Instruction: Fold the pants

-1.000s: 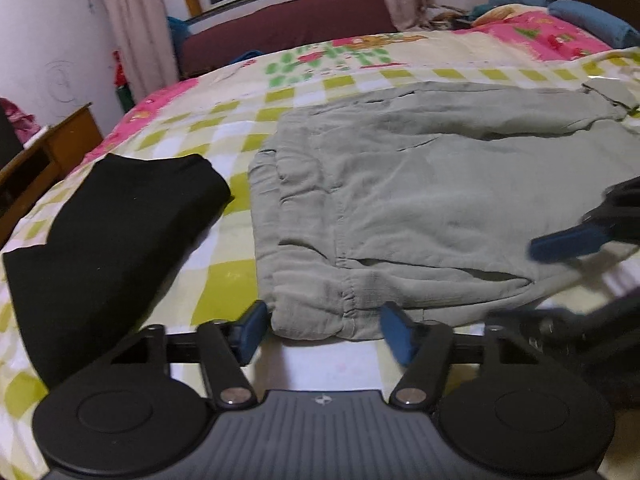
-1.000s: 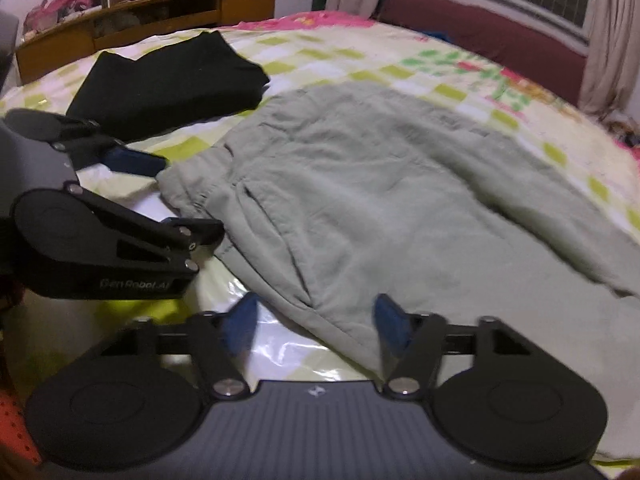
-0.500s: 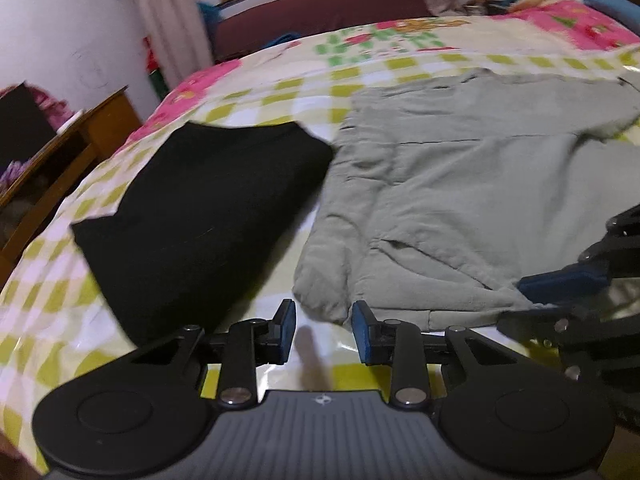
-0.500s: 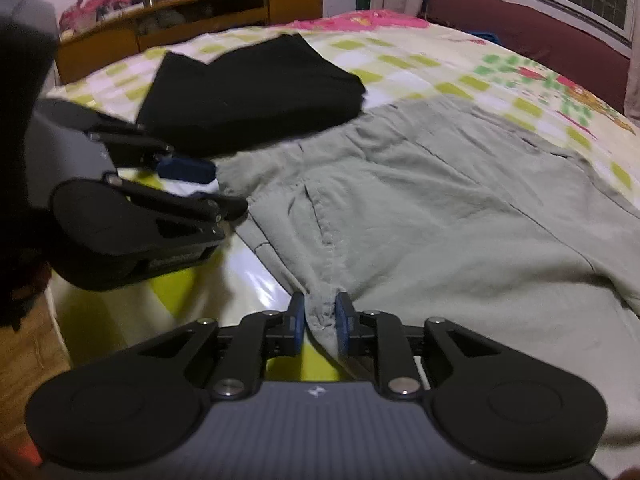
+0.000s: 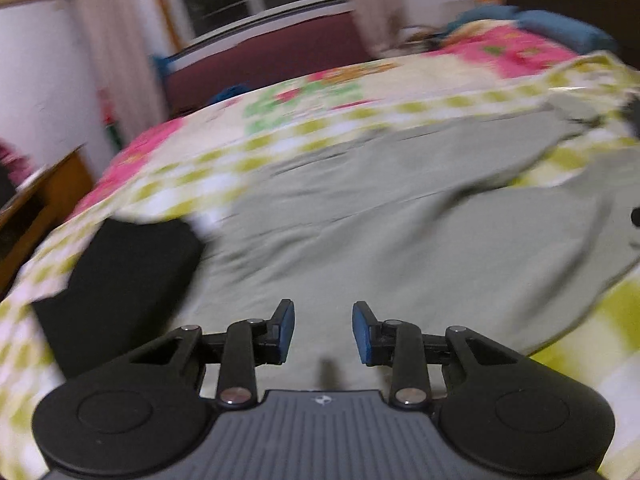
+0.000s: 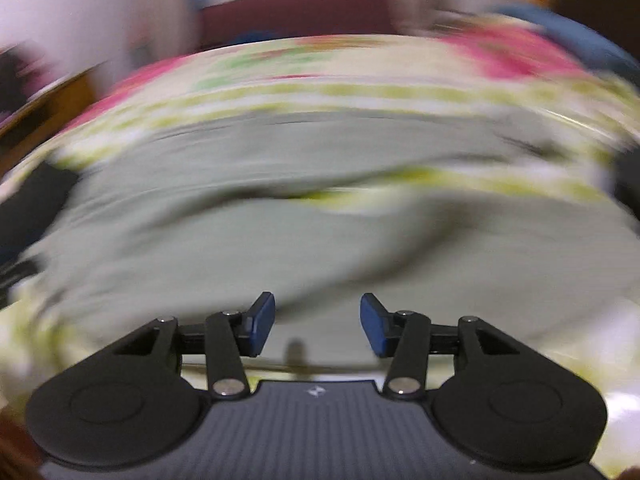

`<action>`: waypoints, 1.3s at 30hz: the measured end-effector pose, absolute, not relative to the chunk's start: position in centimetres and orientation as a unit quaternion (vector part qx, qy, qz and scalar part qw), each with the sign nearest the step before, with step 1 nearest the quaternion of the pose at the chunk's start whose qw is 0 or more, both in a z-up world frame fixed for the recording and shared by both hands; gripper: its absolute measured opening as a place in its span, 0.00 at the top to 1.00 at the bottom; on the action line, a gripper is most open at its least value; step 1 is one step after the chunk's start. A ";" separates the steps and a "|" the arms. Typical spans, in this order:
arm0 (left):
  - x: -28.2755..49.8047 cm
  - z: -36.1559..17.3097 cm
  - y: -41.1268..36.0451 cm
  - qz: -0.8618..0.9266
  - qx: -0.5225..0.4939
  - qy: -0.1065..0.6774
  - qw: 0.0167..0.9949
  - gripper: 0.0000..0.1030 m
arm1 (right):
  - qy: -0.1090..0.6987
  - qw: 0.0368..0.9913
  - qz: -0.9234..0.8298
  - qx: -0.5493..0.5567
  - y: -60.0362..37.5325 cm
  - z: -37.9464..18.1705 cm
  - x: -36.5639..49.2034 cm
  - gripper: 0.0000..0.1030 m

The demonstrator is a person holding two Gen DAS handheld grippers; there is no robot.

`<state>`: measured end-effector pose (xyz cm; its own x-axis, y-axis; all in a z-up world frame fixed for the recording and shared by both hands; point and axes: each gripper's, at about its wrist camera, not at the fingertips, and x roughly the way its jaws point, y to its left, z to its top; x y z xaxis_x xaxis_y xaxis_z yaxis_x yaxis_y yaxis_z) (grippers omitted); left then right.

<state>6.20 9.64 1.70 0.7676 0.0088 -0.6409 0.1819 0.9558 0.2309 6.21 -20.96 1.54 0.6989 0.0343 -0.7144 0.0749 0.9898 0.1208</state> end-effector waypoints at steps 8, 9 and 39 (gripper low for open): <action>9.6 0.2 -5.7 -0.193 0.171 0.340 0.904 0.54 | 0.351 0.891 -0.196 0.214 -38.2 -0.2 6.8 0.51; 9.9 0.0 -7.0 -0.205 0.175 0.342 0.900 0.54 | 0.350 0.885 -0.206 0.228 -39.3 -0.6 7.0 0.51; 10.7 0.4 -12.6 -0.263 0.216 0.309 0.888 0.35 | 0.308 0.887 -0.289 0.189 -44.2 2.7 -0.8 0.83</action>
